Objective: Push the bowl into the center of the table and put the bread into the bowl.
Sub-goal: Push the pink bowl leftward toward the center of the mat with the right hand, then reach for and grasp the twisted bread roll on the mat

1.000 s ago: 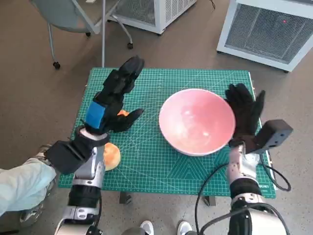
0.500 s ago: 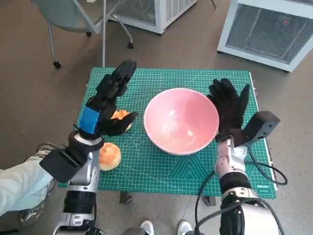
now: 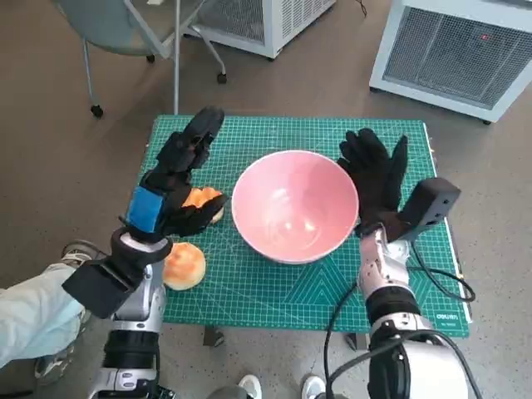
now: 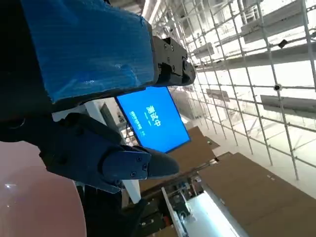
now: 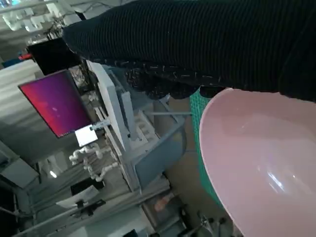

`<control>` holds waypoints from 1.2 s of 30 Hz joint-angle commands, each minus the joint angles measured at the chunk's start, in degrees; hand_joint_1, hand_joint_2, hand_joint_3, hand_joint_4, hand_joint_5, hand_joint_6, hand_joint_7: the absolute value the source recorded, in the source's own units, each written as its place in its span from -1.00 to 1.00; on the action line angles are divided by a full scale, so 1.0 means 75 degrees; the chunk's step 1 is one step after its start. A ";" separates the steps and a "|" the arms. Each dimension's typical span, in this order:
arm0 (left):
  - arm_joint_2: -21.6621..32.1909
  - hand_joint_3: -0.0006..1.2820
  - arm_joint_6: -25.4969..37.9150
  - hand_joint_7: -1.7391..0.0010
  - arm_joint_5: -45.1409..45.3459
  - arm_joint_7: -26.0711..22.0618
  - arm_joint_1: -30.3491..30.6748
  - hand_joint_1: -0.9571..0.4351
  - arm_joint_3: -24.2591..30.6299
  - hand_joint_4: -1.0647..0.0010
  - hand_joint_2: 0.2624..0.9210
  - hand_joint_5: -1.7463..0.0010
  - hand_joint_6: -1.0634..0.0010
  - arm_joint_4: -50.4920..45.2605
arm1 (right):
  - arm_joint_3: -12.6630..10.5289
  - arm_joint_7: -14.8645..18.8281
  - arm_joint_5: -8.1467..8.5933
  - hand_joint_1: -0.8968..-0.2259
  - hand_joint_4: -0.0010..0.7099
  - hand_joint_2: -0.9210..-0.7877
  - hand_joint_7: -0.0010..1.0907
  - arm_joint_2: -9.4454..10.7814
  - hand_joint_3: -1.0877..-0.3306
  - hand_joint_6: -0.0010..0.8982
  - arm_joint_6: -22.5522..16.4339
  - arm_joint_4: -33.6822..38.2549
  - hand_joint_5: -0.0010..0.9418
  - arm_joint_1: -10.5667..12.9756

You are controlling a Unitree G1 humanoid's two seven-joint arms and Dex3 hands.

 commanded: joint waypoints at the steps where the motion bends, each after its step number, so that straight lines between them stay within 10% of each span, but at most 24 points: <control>1: 0.0019 -0.49 -0.0005 0.84 0.0080 0.0089 0.0081 -0.49 -0.0007 0.57 1.00 1.00 0.53 -0.0113 | 0.0065 -0.0046 -0.0150 -0.06 -0.13 -1.00 -0.43 -0.0117 -0.45 -0.44 0.0093 0.0083 -0.99 0.0038; 20: -0.0164 -0.48 0.0016 0.86 0.0023 0.0105 -0.0233 -0.47 -0.0139 0.58 1.00 1.00 0.50 0.0182 | 0.0909 0.0563 -0.0855 -0.28 -0.20 -1.00 -0.45 -0.0516 -0.19 -0.49 -0.2464 -0.1081 -1.00 0.0400; 27: -0.0323 -0.48 0.0023 0.86 -0.0116 -0.0014 -0.0453 -0.47 -0.0218 0.58 1.00 1.00 0.48 0.0395 | 0.1465 0.1013 -0.1011 -0.35 -0.28 -1.00 -0.46 -0.0661 -0.13 -0.59 -0.3198 -0.2549 -1.00 0.1044; 36: -0.0534 -0.47 -0.0040 0.87 -0.0446 -0.0403 -0.0685 -0.45 -0.0248 0.57 1.00 1.00 0.47 0.0602 | 0.1949 0.1198 -0.0886 -0.44 -0.39 -1.00 -0.21 -0.0767 -0.12 -0.82 -0.2838 -0.4782 -1.00 0.2069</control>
